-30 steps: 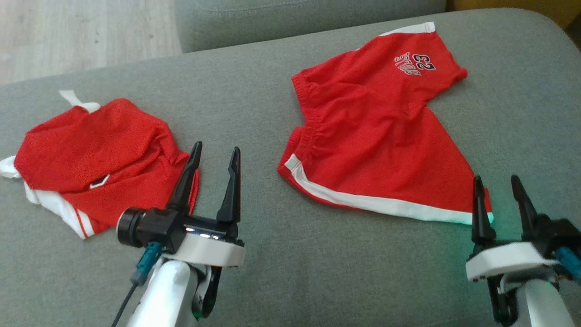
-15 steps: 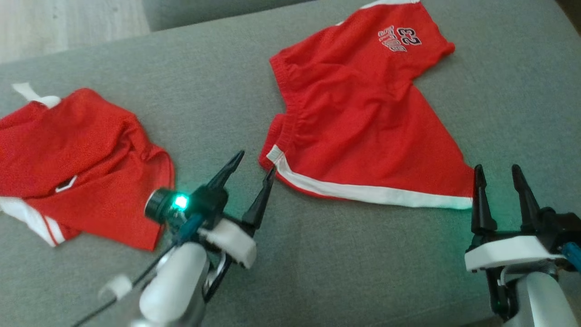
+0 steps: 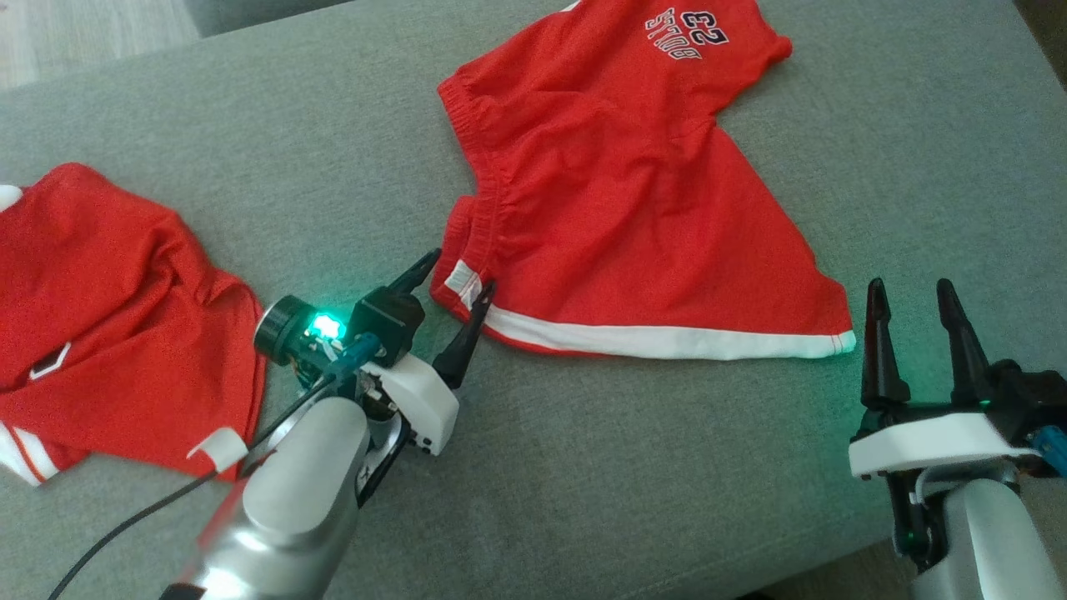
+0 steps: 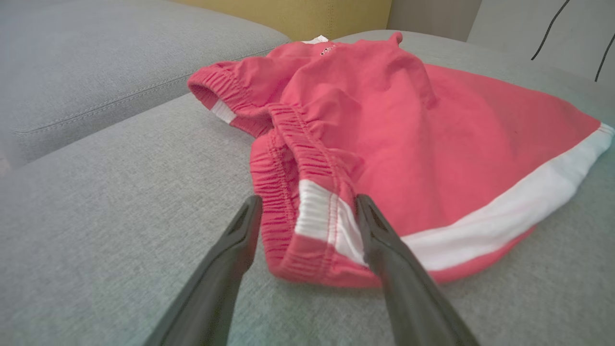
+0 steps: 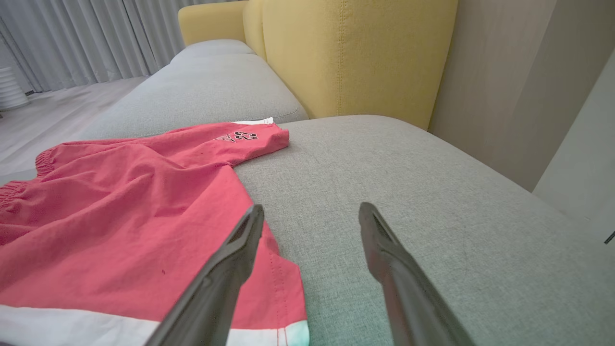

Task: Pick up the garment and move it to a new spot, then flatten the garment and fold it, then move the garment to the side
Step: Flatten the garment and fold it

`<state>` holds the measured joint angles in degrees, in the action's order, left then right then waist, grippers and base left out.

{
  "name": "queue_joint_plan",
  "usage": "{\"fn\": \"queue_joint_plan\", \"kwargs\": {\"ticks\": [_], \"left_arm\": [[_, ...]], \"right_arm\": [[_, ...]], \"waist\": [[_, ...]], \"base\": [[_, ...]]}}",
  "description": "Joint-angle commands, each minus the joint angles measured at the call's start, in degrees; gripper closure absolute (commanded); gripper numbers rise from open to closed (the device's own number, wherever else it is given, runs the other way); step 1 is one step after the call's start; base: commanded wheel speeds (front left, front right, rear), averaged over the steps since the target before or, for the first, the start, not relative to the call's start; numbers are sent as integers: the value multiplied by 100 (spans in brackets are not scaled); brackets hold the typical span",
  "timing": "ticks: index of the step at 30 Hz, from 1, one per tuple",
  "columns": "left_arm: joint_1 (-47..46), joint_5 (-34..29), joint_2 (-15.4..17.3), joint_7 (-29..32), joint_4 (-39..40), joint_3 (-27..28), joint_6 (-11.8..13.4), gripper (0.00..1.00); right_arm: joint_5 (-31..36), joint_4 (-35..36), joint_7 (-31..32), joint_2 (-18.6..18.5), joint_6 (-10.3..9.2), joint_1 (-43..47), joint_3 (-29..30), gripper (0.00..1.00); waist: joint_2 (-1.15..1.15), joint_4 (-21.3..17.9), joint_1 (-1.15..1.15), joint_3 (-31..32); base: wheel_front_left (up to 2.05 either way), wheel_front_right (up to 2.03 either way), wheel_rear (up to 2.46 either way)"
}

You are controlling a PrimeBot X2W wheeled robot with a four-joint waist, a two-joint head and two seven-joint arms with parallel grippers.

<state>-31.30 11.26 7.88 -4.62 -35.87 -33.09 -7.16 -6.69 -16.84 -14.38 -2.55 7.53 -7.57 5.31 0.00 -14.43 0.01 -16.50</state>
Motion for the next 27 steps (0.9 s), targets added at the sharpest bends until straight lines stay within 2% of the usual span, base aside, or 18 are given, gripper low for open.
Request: {"fn": "queue_joint_plan", "kwargs": {"ticks": [1,2,5,10,19,27], "left_arm": [[-253,57,132,-16,112,96,-31,0],[-265,84,146,-4,94,62,-31,0],[-279,155,185,2,75,-22,-32,100],[-186,253,228,-122,175,-101,-32,100],[45,334,244,-294,563,-133,56,100],[140,352,267,-290,860,-179,138,100]], "right_arm": [[-66,156,-62,-33,-4,-113,-117,0],[-72,152,-62,-33,-4,-109,-121,0],[-75,138,-62,-33,-4,-100,-128,0],[-11,51,-62,-33,-4,-66,-136,0],[172,-728,135,-33,-4,3,-185,0],[225,-1082,310,-32,-4,-93,-202,0]], "waist": [[0,-30,-1,-5],[0,-40,-1,-3],[0,-58,-1,14],[0,-66,-1,100],[0,9,-1,249],[0,98,-1,227]], "base": [[0,0,0],[0,0,0],[0,0,0],[0,0,0],[0,0,0],[0,0,0]]}}
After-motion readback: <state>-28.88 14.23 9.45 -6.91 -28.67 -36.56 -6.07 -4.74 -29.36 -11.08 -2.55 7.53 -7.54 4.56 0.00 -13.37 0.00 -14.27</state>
